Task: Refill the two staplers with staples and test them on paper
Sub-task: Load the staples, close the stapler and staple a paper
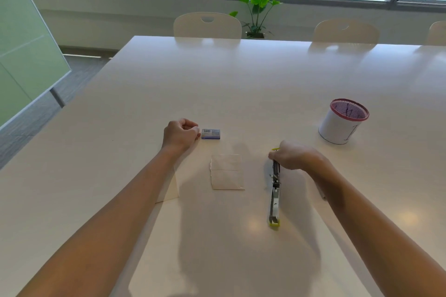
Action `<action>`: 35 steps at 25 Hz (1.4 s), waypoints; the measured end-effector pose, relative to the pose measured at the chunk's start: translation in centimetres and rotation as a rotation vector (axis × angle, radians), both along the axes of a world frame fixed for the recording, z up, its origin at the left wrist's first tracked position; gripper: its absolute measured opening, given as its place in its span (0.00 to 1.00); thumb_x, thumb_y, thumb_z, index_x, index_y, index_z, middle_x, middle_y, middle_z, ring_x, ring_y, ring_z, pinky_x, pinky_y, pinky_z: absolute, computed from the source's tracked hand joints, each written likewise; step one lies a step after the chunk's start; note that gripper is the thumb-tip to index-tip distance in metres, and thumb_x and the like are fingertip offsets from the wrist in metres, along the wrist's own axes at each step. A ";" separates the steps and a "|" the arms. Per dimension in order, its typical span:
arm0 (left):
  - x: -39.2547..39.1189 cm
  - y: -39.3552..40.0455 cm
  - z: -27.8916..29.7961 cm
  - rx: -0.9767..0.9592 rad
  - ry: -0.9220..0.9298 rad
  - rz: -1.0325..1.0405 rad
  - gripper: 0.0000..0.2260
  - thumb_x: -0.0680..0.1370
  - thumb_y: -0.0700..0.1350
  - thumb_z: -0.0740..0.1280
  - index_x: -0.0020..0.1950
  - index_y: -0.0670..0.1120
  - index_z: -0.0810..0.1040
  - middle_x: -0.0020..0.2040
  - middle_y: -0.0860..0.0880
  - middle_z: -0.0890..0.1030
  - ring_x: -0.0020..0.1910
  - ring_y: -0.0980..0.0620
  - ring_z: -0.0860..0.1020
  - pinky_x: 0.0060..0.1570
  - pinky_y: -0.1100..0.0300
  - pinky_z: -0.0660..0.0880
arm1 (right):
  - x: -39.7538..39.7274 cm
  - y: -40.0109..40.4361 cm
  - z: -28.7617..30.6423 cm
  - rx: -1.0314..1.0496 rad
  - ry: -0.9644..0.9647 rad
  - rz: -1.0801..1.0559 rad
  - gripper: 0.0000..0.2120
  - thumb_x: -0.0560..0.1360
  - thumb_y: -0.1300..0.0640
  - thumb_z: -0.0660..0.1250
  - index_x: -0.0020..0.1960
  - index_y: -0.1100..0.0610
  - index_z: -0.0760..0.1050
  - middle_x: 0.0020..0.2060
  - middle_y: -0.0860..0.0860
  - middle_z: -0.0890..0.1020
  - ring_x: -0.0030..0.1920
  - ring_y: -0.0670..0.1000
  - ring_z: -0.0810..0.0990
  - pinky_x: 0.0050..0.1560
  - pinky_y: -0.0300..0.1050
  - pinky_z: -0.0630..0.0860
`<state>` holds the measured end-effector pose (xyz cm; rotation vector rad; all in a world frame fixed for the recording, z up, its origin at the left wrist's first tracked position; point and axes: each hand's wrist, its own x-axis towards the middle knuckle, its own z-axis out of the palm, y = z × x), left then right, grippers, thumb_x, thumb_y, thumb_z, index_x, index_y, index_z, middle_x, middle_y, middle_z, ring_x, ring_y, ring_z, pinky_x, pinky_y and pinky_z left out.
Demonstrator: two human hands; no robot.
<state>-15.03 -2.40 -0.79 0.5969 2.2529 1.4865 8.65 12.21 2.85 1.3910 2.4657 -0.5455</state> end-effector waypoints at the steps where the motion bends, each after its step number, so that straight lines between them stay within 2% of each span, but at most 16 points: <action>1: 0.4 0.0 0.3 -0.027 0.062 0.020 0.06 0.77 0.41 0.69 0.52 0.43 0.83 0.48 0.47 0.85 0.48 0.50 0.83 0.55 0.55 0.80 | 0.1 0.0 0.0 -0.009 0.005 0.003 0.18 0.80 0.48 0.59 0.36 0.57 0.67 0.33 0.52 0.71 0.36 0.53 0.71 0.32 0.44 0.63; 4: 2.7 0.2 1.6 0.020 0.332 0.134 0.06 0.77 0.40 0.68 0.53 0.43 0.81 0.44 0.49 0.82 0.43 0.51 0.80 0.44 0.64 0.75 | 0.0 0.2 0.4 -0.045 0.053 0.019 0.20 0.81 0.47 0.58 0.35 0.57 0.66 0.33 0.52 0.70 0.34 0.52 0.69 0.34 0.45 0.63; 6: 5.2 0.8 2.6 0.075 0.350 0.080 0.06 0.77 0.41 0.68 0.52 0.45 0.80 0.42 0.52 0.81 0.41 0.54 0.79 0.39 0.69 0.72 | -0.4 0.6 0.9 -0.093 0.150 0.030 0.23 0.81 0.44 0.58 0.35 0.57 0.67 0.33 0.53 0.70 0.33 0.52 0.69 0.34 0.46 0.64; 8: 8.2 1.7 3.0 0.054 0.223 -0.061 0.06 0.78 0.45 0.68 0.52 0.46 0.81 0.42 0.51 0.83 0.39 0.54 0.80 0.40 0.67 0.74 | -0.9 0.8 1.4 -0.204 0.312 -0.002 0.23 0.81 0.42 0.60 0.38 0.59 0.70 0.33 0.55 0.70 0.33 0.54 0.68 0.38 0.46 0.64; 9: 9.8 2.1 3.2 0.056 0.084 -0.151 0.08 0.80 0.48 0.66 0.53 0.44 0.80 0.44 0.47 0.84 0.38 0.51 0.81 0.40 0.62 0.76 | -1.1 0.7 1.7 -0.273 0.402 -0.023 0.22 0.81 0.43 0.60 0.39 0.59 0.70 0.33 0.55 0.69 0.32 0.53 0.66 0.36 0.46 0.63; 11: 12.6 2.5 3.8 0.059 -0.260 -0.355 0.17 0.84 0.56 0.59 0.55 0.42 0.76 0.45 0.41 0.83 0.31 0.48 0.79 0.34 0.59 0.77 | -1.5 0.5 2.2 -0.397 0.566 -0.058 0.21 0.82 0.45 0.61 0.37 0.59 0.70 0.30 0.54 0.67 0.28 0.50 0.63 0.29 0.41 0.61; 13: 14.4 2.4 4.1 0.044 -0.462 -0.522 0.25 0.83 0.63 0.52 0.55 0.43 0.74 0.41 0.40 0.80 0.27 0.48 0.78 0.26 0.61 0.75 | -1.6 0.2 2.6 -0.453 0.648 -0.071 0.21 0.82 0.46 0.60 0.34 0.56 0.68 0.28 0.51 0.65 0.26 0.47 0.61 0.24 0.35 0.58; 16: 15.3 2.2 3.9 0.071 -0.523 -0.581 0.26 0.83 0.63 0.51 0.53 0.41 0.74 0.35 0.43 0.75 0.23 0.50 0.72 0.23 0.63 0.69 | -1.6 0.1 2.8 -0.446 0.617 -0.049 0.22 0.82 0.46 0.61 0.32 0.55 0.68 0.26 0.49 0.65 0.27 0.47 0.62 0.27 0.37 0.59; 20: 15.0 1.8 3.7 0.117 -0.610 -0.579 0.16 0.83 0.53 0.56 0.53 0.41 0.73 0.32 0.49 0.67 0.23 0.55 0.62 0.23 0.63 0.58 | -1.4 0.0 3.4 -0.489 0.597 -0.081 0.21 0.81 0.46 0.62 0.35 0.58 0.72 0.27 0.50 0.66 0.27 0.47 0.63 0.27 0.36 0.58; 23: 14.4 1.5 3.8 0.129 -0.676 -0.594 0.12 0.81 0.49 0.56 0.54 0.41 0.72 0.30 0.51 0.66 0.23 0.56 0.59 0.21 0.64 0.57 | -1.0 0.0 4.1 -0.521 0.544 -0.049 0.19 0.81 0.44 0.62 0.43 0.60 0.77 0.29 0.49 0.66 0.26 0.45 0.63 0.25 0.34 0.59; 25: 13.9 1.4 3.8 0.135 -0.717 -0.580 0.11 0.80 0.48 0.57 0.55 0.41 0.72 0.30 0.51 0.65 0.23 0.56 0.59 0.21 0.64 0.57 | -1.0 0.4 4.4 -0.527 0.553 -0.100 0.18 0.82 0.45 0.61 0.51 0.60 0.78 0.31 0.50 0.67 0.28 0.45 0.62 0.25 0.34 0.58; 27: 13.2 1.4 3.8 0.144 -0.757 -0.553 0.11 0.79 0.46 0.57 0.56 0.42 0.71 0.31 0.51 0.65 0.24 0.56 0.59 0.21 0.65 0.57 | -1.4 0.8 4.8 -0.575 0.694 -0.236 0.11 0.83 0.53 0.61 0.54 0.61 0.76 0.33 0.50 0.69 0.30 0.45 0.63 0.25 0.34 0.62; 29: 12.5 1.3 3.8 0.159 -0.780 -0.535 0.12 0.79 0.45 0.57 0.59 0.42 0.71 0.32 0.50 0.65 0.23 0.56 0.59 0.20 0.65 0.57 | -2.1 1.1 5.3 -0.639 0.886 -0.368 0.05 0.82 0.63 0.59 0.51 0.62 0.74 0.36 0.53 0.73 0.32 0.46 0.69 0.26 0.32 0.71; 32: 11.9 1.1 3.7 0.193 -0.803 -0.530 0.15 0.80 0.46 0.57 0.64 0.42 0.70 0.33 0.50 0.66 0.24 0.56 0.60 0.20 0.65 0.58 | -3.0 1.3 5.8 -0.753 1.025 -0.401 0.11 0.80 0.73 0.52 0.55 0.67 0.72 0.47 0.60 0.78 0.46 0.52 0.80 0.38 0.34 0.82; 35: 11.2 1.1 3.5 0.214 -0.815 -0.529 0.18 0.80 0.47 0.57 0.68 0.42 0.68 0.33 0.50 0.67 0.24 0.56 0.61 0.21 0.65 0.58 | -3.5 0.9 5.5 -0.923 1.055 -0.359 0.14 0.81 0.75 0.49 0.54 0.70 0.74 0.53 0.65 0.80 0.52 0.56 0.82 0.45 0.37 0.83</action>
